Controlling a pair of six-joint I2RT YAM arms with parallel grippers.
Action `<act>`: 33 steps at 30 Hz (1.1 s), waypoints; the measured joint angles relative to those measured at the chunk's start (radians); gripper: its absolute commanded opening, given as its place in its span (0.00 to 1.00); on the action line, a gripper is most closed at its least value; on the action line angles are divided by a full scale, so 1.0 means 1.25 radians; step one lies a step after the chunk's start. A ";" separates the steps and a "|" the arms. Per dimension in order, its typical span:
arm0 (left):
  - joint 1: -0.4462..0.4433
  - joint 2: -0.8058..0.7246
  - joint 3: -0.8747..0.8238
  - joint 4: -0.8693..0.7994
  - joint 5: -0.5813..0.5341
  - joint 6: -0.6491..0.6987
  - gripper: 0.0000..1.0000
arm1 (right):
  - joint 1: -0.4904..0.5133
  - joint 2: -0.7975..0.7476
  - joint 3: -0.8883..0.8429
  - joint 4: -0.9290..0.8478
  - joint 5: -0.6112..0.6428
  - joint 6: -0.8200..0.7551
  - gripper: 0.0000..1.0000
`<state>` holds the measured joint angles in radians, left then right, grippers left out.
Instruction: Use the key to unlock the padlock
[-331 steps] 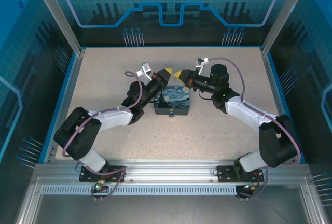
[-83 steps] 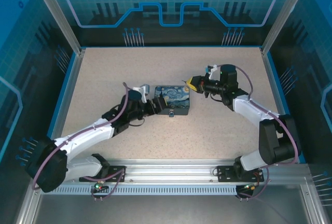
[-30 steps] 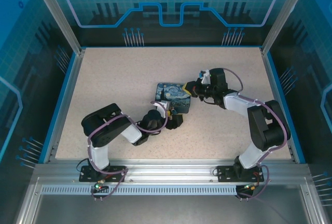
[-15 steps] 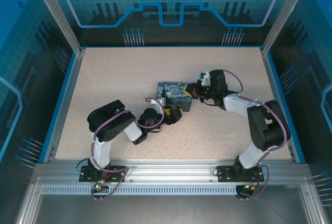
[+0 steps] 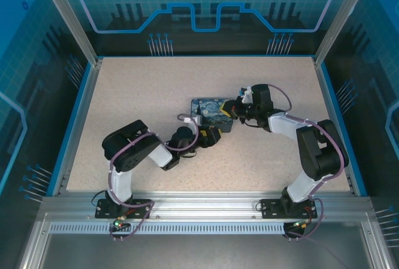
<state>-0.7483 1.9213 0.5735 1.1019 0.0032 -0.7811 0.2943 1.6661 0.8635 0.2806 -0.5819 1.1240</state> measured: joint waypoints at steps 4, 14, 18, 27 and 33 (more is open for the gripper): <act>-0.016 -0.035 0.054 -0.174 -0.035 0.070 0.77 | 0.000 0.001 0.000 0.000 0.000 0.000 0.00; -0.025 -0.040 0.128 -0.340 -0.078 0.167 0.77 | 0.000 0.008 0.000 0.000 0.002 0.000 0.00; -0.024 -0.034 0.132 -0.331 -0.070 0.172 0.77 | 0.000 0.008 0.000 0.000 0.002 0.000 0.00; -0.011 -0.034 0.082 -0.213 -0.003 0.109 0.77 | 0.000 0.017 0.000 0.000 0.005 0.000 0.00; -0.007 -0.023 0.080 -0.182 0.010 0.067 0.76 | 0.000 0.019 0.000 0.000 0.005 0.000 0.00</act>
<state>-0.7574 1.8919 0.6735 0.8745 0.0162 -0.6968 0.2943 1.6901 0.8635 0.2806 -0.5755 1.1240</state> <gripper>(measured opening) 0.765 0.049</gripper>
